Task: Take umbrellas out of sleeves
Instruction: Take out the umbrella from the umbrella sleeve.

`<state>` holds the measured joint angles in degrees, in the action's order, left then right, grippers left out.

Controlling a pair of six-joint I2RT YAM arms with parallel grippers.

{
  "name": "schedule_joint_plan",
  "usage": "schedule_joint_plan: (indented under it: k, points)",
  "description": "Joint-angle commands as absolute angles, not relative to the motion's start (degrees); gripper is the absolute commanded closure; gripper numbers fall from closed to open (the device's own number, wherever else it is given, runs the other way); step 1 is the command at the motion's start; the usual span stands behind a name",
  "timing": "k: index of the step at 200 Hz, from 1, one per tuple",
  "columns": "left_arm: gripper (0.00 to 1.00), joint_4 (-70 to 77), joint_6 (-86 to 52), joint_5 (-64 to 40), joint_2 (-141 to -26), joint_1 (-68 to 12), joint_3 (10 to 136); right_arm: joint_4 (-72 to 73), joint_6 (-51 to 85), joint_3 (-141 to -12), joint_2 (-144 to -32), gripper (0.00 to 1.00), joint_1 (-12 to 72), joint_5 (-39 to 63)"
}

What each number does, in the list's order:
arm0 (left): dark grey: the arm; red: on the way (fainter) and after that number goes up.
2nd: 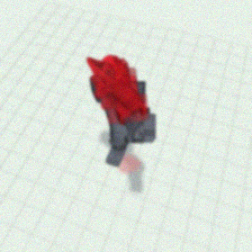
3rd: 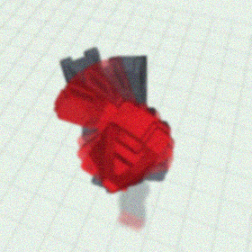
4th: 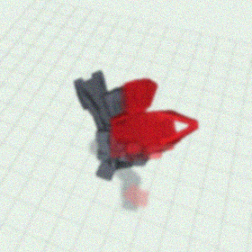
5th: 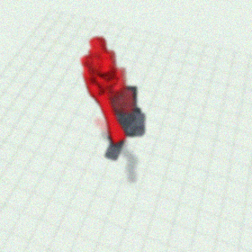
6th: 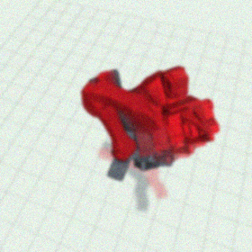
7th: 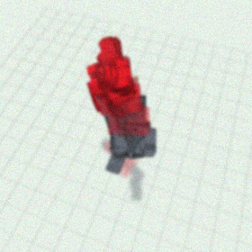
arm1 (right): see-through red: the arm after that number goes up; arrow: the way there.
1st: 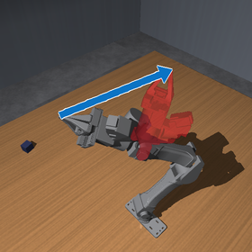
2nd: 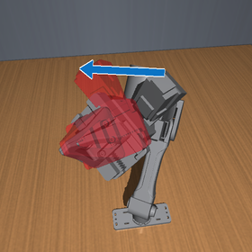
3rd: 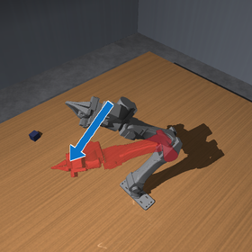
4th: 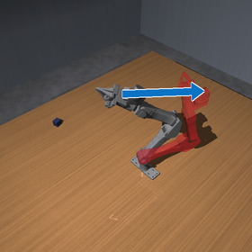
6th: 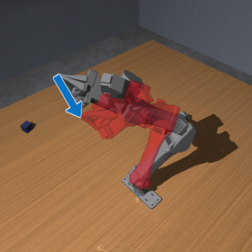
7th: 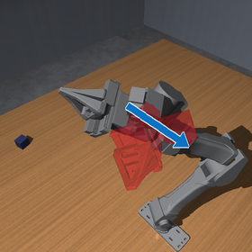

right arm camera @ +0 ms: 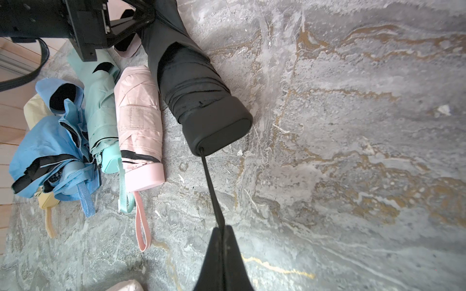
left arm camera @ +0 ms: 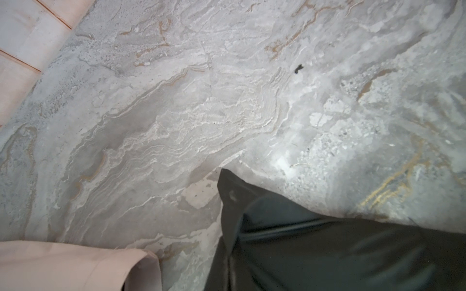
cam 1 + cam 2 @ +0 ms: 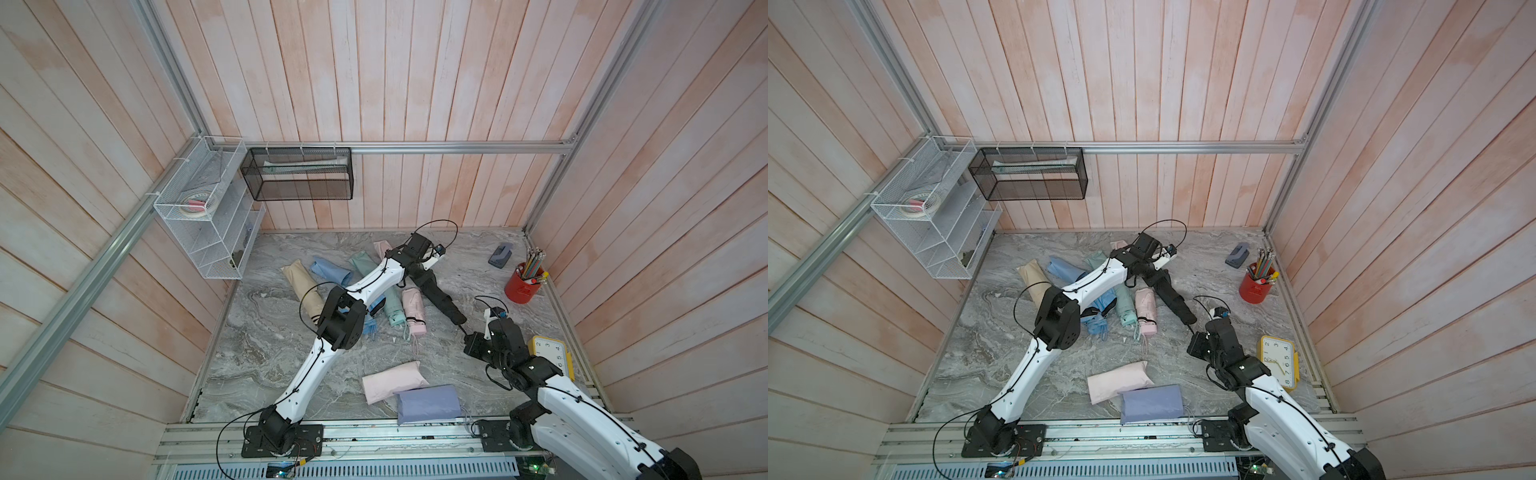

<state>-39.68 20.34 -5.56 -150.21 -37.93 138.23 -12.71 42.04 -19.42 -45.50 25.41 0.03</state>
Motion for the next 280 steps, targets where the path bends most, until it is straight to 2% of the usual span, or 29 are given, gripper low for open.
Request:
schedule_joint_plan:
  k: [1,45,177,280]
  points:
    - [1.0,-35.2,19.9,1.2,-151.4,-34.1,140.6,-19.1,42.7,-18.5,-45.0,1.0,25.4,-0.5]
    - [1.0,-36.1,19.5,0.9,-153.4,-33.8,145.4,-19.1,42.7,-18.3,-44.9,1.0,25.6,-0.4]
    - [1.0,-33.0,17.9,2.9,-153.7,-32.9,148.6,-20.5,44.5,-18.7,-44.3,1.0,28.3,-2.9]
    - [1.0,-32.7,17.2,2.7,-154.1,-32.2,148.3,-24.8,47.7,-19.2,-32.1,1.0,31.5,-10.6]
